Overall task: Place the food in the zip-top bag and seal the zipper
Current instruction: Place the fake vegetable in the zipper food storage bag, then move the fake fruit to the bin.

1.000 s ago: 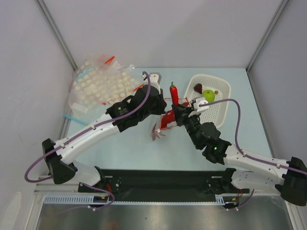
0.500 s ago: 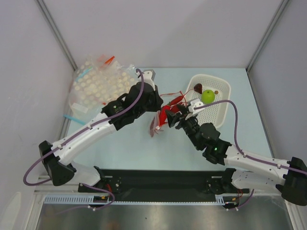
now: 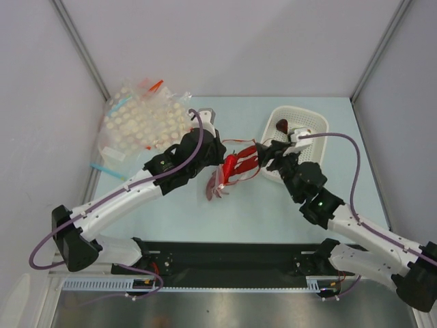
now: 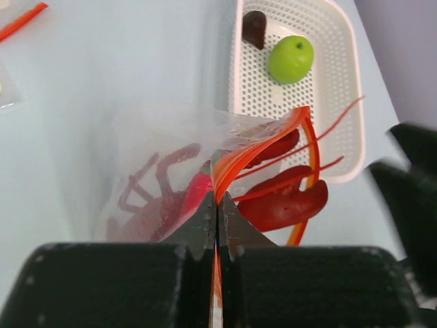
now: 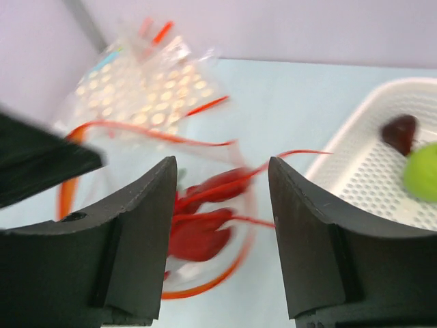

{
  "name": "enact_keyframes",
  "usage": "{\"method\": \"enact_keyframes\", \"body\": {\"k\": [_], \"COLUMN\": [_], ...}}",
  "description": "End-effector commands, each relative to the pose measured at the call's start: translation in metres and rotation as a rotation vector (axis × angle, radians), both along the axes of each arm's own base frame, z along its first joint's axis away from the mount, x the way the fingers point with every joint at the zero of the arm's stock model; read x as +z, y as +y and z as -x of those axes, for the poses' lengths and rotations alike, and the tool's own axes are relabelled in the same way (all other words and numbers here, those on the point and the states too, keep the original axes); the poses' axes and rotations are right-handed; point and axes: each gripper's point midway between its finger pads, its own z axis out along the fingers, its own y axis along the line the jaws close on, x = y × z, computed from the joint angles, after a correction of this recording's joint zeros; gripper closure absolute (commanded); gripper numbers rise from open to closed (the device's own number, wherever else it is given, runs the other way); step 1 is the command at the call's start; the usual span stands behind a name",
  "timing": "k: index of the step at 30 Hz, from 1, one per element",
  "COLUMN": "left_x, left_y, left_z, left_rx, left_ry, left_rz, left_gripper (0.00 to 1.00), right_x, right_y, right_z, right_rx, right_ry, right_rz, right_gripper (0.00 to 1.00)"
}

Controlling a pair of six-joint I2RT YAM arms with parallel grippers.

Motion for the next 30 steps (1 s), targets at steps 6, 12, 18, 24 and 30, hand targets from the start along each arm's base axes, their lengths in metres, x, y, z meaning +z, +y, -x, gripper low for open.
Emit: {"method": "enact_keyframes", "body": {"k": [6,12,18,24,30], "left_x": [0.01,0.027,0.036,0.031,0.025], "left_y": [0.044,0.088,0.101,0.097,0.093], "left_z": [-0.027,-0.022,-0.016,-0.019,-0.022], "left_rx": [0.215,0.367,0.393,0.383,0.381], "left_ry": [-0.099,-0.173,-0.223,-0.211,-0.202], "left_rz": [-0.036,-0.039,0.006,-0.015,-0.032], "left_gripper": [1.0,1.0,1.0,1.0,1.0], "right_x": [-0.004,-0.052,-0.085,-0.111,-0.12], "right_y": [-0.09,-0.11,-0.125,-0.144,-0.155], "right_z": [-0.048,-0.09,-0.141,-0.185,-0.218], "right_rx": [-0.187,-0.214,-0.332,-0.481,-0.528], "right_ry": [0.169,0.386,0.494,0.579,0.579], "right_rz": [-0.242,-0.226,-0.125,-0.011,0.091], "right_gripper": [0.42,0.42,0.43,0.19,0.23]}}
